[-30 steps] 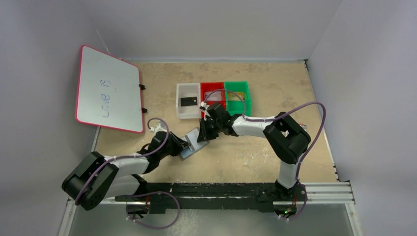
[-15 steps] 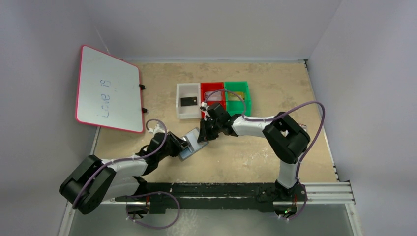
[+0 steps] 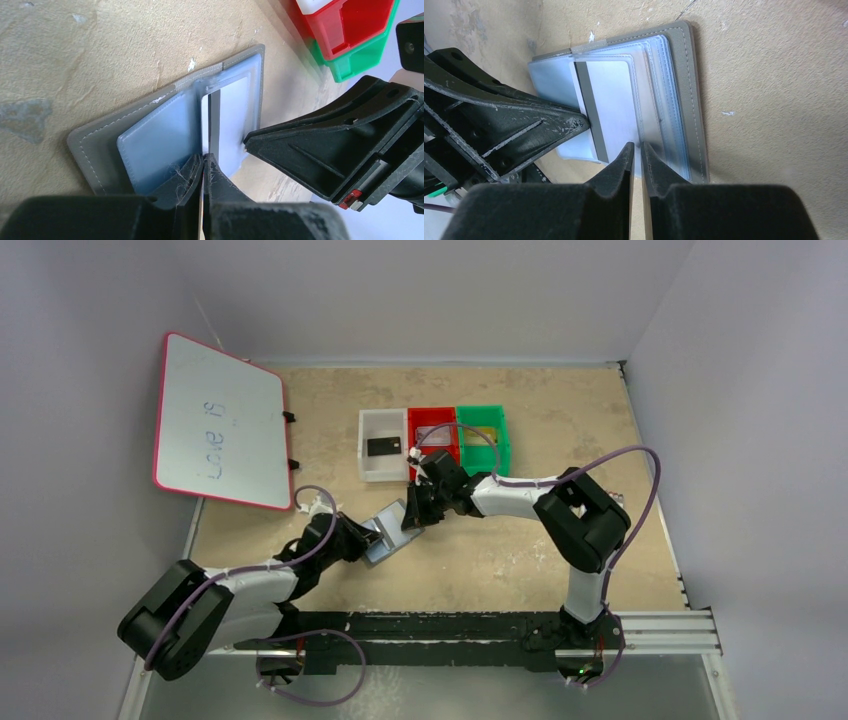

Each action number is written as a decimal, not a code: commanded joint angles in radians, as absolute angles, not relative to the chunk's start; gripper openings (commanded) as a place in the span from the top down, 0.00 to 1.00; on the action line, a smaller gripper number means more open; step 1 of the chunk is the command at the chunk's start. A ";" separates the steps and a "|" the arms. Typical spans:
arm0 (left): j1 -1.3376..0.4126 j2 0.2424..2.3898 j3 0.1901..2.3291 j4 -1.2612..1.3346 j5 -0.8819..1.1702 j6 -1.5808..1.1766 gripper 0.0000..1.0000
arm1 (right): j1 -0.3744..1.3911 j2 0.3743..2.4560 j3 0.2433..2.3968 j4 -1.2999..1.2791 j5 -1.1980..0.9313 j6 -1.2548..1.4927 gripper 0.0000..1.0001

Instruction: Take the credit cards out of the card holder

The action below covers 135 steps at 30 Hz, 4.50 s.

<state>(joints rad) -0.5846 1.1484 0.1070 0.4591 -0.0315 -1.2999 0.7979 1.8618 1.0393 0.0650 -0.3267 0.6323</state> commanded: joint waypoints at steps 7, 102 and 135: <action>-0.586 1.105 0.061 0.445 -0.060 -1.310 1.00 | 0.802 1.872 1.054 0.005 -0.279 0.633 0.88; -0.586 0.713 0.248 -0.059 -0.145 -1.176 1.00 | 0.848 1.874 1.158 -0.014 -0.240 0.645 0.83; -0.586 0.606 0.330 0.073 -0.122 -1.061 1.00 | 0.651 1.371 0.666 0.737 -0.305 0.776 0.33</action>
